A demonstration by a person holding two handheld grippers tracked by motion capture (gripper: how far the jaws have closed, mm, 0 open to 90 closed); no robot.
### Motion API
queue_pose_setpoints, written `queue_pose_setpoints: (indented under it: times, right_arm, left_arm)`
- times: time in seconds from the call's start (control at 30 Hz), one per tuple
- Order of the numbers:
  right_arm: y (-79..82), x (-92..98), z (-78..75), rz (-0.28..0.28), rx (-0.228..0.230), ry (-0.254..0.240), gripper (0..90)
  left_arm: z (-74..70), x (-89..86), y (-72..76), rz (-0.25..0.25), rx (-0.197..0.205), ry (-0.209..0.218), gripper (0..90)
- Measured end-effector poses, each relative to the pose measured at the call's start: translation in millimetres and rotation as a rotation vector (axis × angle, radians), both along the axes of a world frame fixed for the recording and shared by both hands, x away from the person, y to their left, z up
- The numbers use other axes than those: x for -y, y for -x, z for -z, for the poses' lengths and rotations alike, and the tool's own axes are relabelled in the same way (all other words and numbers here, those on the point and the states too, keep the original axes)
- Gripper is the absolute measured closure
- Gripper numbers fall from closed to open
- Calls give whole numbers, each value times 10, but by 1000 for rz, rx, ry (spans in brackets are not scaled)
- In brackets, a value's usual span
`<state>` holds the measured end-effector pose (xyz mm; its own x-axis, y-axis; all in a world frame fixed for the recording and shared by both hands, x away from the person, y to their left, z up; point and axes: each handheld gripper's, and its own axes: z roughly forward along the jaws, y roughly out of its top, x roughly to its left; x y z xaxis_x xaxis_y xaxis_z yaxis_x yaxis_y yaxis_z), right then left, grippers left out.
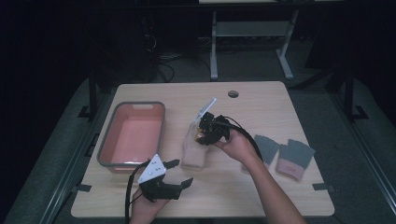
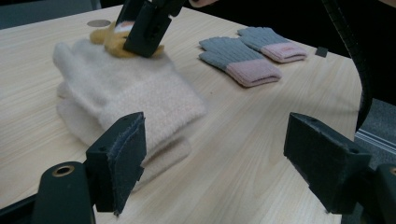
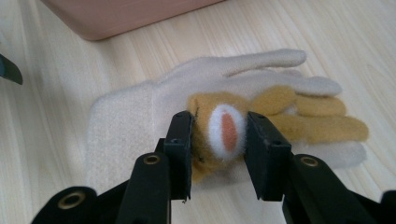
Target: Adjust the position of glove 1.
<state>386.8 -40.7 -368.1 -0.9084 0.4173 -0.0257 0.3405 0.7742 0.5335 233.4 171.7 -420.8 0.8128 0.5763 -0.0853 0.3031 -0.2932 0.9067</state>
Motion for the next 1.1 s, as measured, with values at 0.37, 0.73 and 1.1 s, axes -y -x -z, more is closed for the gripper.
queue_pose_setpoints:
  times: [0.37,0.73,1.1]
  right_arm:
    - [-54,-79,88,-8,-17,19,634]
    - [-120,-99,310,5,-57,51,606]
    - [-112,23,391,55,-88,-46,481]
  left_arm:
    - [5,-7,-7,-6,-7,3,208]
    - [17,-2,-16,-12,-11,-4,208]
    - [54,46,-38,-18,-29,-2,208]
